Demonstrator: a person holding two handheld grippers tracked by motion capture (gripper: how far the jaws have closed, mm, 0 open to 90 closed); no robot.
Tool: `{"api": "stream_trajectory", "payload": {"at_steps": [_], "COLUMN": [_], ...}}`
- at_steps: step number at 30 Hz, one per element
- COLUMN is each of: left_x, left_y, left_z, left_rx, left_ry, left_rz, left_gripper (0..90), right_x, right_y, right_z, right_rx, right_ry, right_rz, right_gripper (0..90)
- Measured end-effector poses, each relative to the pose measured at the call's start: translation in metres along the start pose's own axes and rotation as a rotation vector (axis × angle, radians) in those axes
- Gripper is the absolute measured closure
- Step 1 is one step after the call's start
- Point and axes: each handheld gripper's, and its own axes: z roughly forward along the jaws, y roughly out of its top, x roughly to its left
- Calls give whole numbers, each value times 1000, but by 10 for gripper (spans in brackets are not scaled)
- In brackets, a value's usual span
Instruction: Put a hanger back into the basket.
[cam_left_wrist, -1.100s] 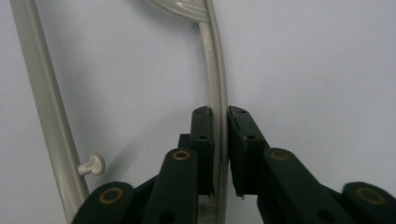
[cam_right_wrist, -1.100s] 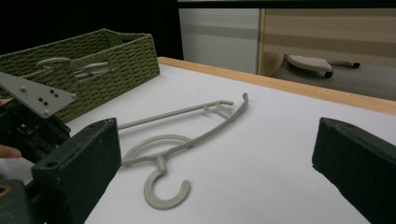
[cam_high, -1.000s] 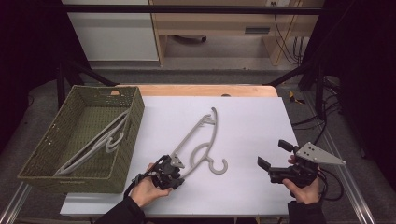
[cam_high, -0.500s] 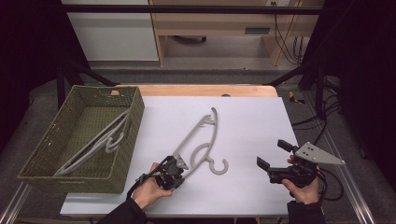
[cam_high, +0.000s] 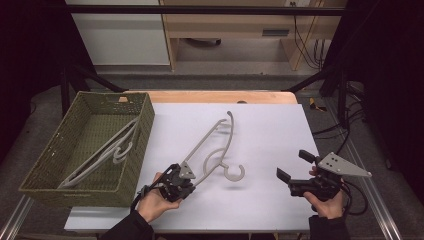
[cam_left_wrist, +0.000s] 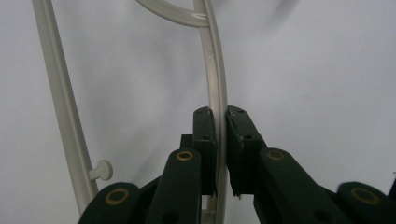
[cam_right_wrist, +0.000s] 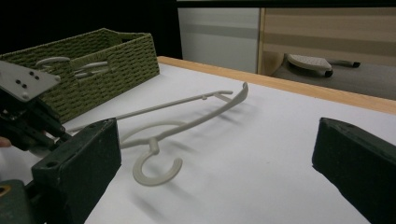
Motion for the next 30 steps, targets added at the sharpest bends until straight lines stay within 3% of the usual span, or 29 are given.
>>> {"api": "stream_trajectory", "payload": {"at_steps": [16, 24, 30], "left_x": [0, 7, 14], "left_y": [4, 3, -1], "left_z": [-52, -78, -111], "left_rx": [-134, -203, -274], "left_ry": [-41, -56, -54], "left_rz": [2, -5, 9], "left_gripper": [827, 827, 827], "right_x": [-2, -3, -4], "right_y": [-1, -1, -1], "right_z": [-1, -1, -2], "right_rx": [0, 1, -4], "right_ry": [-1, 0, -2], "right_rz": [7, 9, 11], "right_gripper": [16, 16, 16]}}
